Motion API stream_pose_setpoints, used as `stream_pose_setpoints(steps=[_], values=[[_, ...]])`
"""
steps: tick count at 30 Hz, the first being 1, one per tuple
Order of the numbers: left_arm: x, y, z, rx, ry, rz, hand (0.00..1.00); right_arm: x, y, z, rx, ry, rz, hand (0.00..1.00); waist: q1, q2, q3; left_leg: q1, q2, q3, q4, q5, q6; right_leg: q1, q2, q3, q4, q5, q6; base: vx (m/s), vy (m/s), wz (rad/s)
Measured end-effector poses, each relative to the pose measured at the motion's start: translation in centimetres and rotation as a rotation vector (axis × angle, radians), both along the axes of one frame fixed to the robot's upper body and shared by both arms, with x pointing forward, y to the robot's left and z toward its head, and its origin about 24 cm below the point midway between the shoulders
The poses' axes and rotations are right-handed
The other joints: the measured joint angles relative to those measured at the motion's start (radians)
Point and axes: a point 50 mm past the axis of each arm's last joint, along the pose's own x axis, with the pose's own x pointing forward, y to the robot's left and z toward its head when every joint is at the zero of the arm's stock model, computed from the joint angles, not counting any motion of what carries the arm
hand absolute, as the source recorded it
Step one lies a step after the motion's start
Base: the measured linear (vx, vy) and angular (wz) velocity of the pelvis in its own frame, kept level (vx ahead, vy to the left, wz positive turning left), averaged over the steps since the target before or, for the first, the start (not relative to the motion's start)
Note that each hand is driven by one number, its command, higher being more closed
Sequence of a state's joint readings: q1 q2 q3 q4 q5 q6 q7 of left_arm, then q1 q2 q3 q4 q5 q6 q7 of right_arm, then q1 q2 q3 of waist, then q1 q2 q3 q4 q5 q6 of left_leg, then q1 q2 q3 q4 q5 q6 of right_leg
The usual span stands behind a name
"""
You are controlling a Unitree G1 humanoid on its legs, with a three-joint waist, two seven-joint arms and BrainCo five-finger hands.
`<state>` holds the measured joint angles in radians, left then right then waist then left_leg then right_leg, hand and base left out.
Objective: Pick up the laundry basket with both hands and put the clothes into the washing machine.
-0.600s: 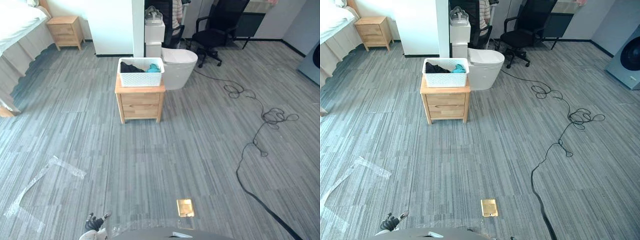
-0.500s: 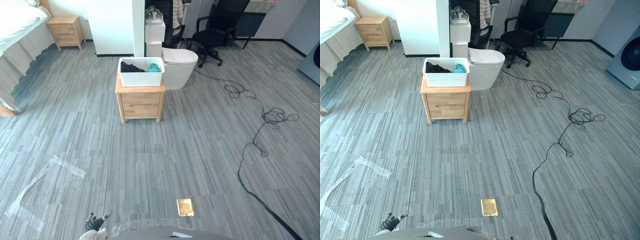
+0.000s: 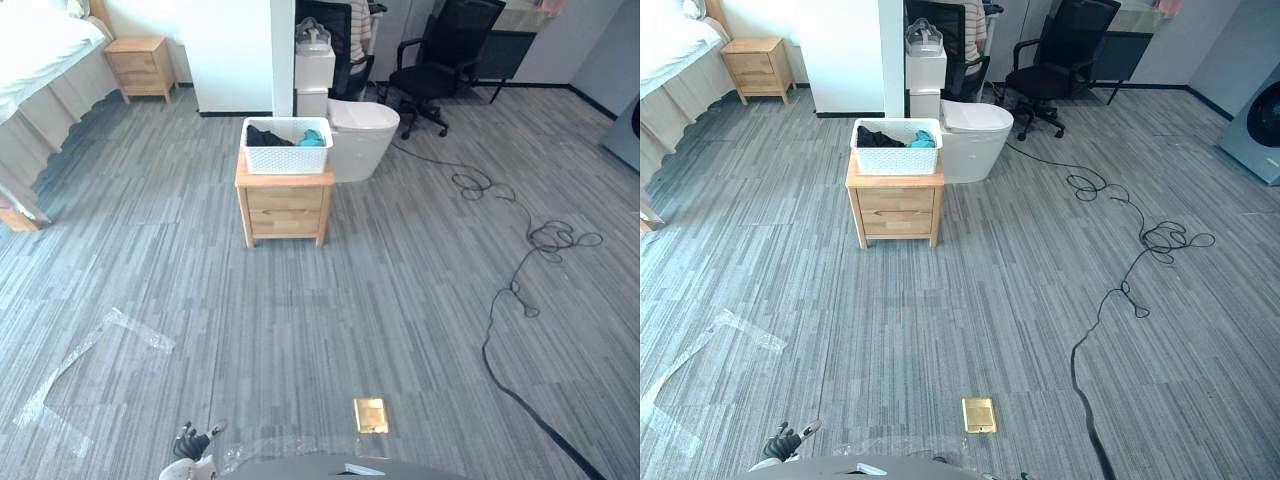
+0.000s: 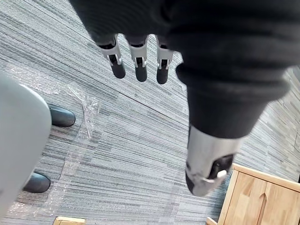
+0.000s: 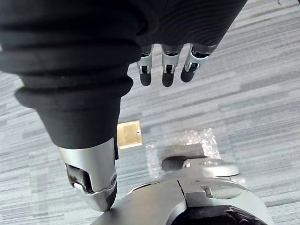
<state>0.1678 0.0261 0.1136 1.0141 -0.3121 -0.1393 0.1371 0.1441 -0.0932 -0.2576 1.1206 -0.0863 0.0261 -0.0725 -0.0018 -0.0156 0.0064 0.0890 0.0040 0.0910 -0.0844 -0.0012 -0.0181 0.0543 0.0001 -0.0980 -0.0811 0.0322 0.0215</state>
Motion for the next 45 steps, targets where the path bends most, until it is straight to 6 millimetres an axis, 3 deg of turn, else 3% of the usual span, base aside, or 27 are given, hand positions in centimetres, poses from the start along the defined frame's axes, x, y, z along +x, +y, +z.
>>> stream_pose_setpoints(steps=[19,25,28,29,30,32,33,34,36,37,39,40,41,42,43,44,45], values=[[0.9,0.7,0.0,0.023,0.003,-0.005,0.0,0.3,0.5,-0.1,0.014,0.001,0.001,0.0,0.001,-0.024,0.024,-0.037,-0.005,-0.059,-0.001,0.034,-0.002,-0.004,-0.006,-0.065,-0.004,0.002,0.004,-0.04,-0.001,0.1],[1.5,1.2,0.3,0.027,-0.019,0.04,0.0,1.0,0.9,-0.1,0.02,-0.013,0.019,0.0,0.0,-0.043,0.043,-0.069,0.0,-0.065,0.002,0.027,-0.01,-0.02,-0.007,-0.106,0.008,-0.006,-0.006,-0.04,-0.004,0.18],[2.3,1.9,0.8,0.03,-0.076,0.126,0.0,2.0,1.2,0.2,0.021,-0.052,0.023,0.0,0.01,-0.045,0.096,-0.138,0.068,0.036,0.249,-0.091,-0.041,-0.048,-0.012,-0.131,0.174,-0.119,-0.032,0.01,-0.045,0.26],[2.2,2.2,1.0,0.03,-0.097,0.187,0.0,2.2,1.1,0.3,0.015,-0.064,0.036,0.0,0.03,-0.04,0.11,-0.212,0.115,0.065,0.469,-0.159,-0.031,-0.063,0.002,-0.128,0.25,-0.176,-0.049,0.0,-0.076,0.06],[2.4,2.5,1.2,0.031,-0.108,0.21,0.0,2.7,1.4,0.4,0.016,-0.078,0.059,0.0,0.035,-0.048,0.122,-0.323,0.159,0.081,0.717,-0.148,-0.028,-0.06,0.007,-0.134,0.292,-0.209,-0.06,0.04,-0.069,0.08],[3.3,3.0,1.9,0.05,-0.159,0.208,0.0,3.2,1.5,0.5,0.014,-0.086,0.084,0.0,0.048,-0.06,0.135,-0.442,0.194,0.097,0.887,-0.165,-0.02,-0.048,0.001,-0.131,0.325,-0.245,-0.074,0.1,-0.038,0.08],[3.4,3.0,1.9,0.052,-0.166,0.206,0.0,3.4,1.4,0.5,0.011,-0.087,0.094,0.0,0.049,-0.058,0.137,-0.463,0.198,0.101,0.88,-0.178,-0.025,-0.046,-0.003,-0.129,0.328,-0.249,-0.072,0.21,0.044,-0.12],[3.5,2.4,1.9,0.04,-0.173,0.192,0.0,4.2,1.3,0.7,-0.004,-0.094,0.14,0.0,0.058,-0.052,0.151,-0.49,0.18,0.108,0.742,-0.177,-0.042,-0.032,-0.021,-0.11,0.33,-0.261,-0.072,0.2,0.081,-0.17],[3.7,2.3,2.0,0.037,-0.177,0.186,0.0,4.7,1.1,0.8,-0.014,-0.101,0.162,0.0,0.06,-0.044,0.16,-0.487,0.151,0.1,0.583,-0.143,-0.061,-0.025,-0.042,-0.1,0.329,-0.272,-0.06,0.21,0.11,-0.22],[3.6,2.0,1.9,0.024,-0.176,0.198,0.0,5.0,0.7,0.9,-0.025,-0.101,0.18,0.0,0.063,-0.041,0.162,-0.478,0.133,0.096,0.414,-0.099,-0.084,-0.019,-0.055,-0.083,0.324,-0.284,-0.041,0.29,0.173,-0.32],[3.4,1.3,1.7,0.009,-0.172,0.209,0.0,5.0,-0.3,1.0,-0.05,-0.092,0.186,0.0,0.08,0.002,0.175,-0.476,0.136,0.093,0.272,-0.06,-0.104,0.003,-0.057,-0.054,0.307,-0.303,-0.011,0.36,0.233,-0.53],[3.0,1.2,1.6,0.006,-0.167,0.226,0.0,4.6,-0.7,1.0,-0.057,-0.083,0.178,0.0,0.084,0.019,0.171,-0.479,0.141,0.093,0.288,-0.054,-0.092,0.026,-0.068,-0.026,0.308,-0.339,0.016,0.48,0.335,-0.53],[2.2,1.5,1.4,0.012,-0.148,0.24,0.0,4.3,-0.6,0.9,-0.056,-0.08,0.176,0.0,0.083,0.016,0.165,-0.478,0.134,0.093,0.323,-0.04,-0.071,0.037,-0.077,-0.017,0.312,-0.361,0.018,0.5,0.35,-0.48],[1.4,2.0,1.3,0.021,-0.13,0.259,0.0,3.5,-0.1,0.7,-0.039,-0.065,0.164,0.0,0.087,-0.004,0.135,-0.492,0.105,0.102,0.387,-0.023,-0.049,0.046,-0.113,-0.005,0.324,-0.396,0.027,0.58,0.307,-0.45],[0.4,2.9,1.2,0.046,-0.109,0.269,0.0,2.6,0.4,0.3,-0.02,-0.042,0.146,0.0,0.09,-0.047,0.111,-0.49,0.071,0.109,0.426,-0.023,-0.035,0.014,-0.148,0.025,0.48,-0.418,0.053,0.49,0.198,-0.49],[-0.3,3.7,1.2,0.065,-0.087,0.29,0.0,2.8,1.2,0.3,0.003,-0.069,0.104,0.0,0.08,-0.089,0.113,-0.475,0.032,0.119,0.497,-0.062,0.022,-0.094,-0.204,0.052,0.786,-0.397,0.037,0.75,0.271,-0.29],[-0.7,4.8,1.2,0.089,-0.066,0.272,0.0,3.0,2.1,0.1,0.028,-0.082,0.078,0.0,0.06,-0.135,0.128,-0.416,-0.009,0.135,0.525,-0.126,0.04,-0.174,-0.27,0.074,1.045,-0.258,0.025,0.61,0.209,0.07]])
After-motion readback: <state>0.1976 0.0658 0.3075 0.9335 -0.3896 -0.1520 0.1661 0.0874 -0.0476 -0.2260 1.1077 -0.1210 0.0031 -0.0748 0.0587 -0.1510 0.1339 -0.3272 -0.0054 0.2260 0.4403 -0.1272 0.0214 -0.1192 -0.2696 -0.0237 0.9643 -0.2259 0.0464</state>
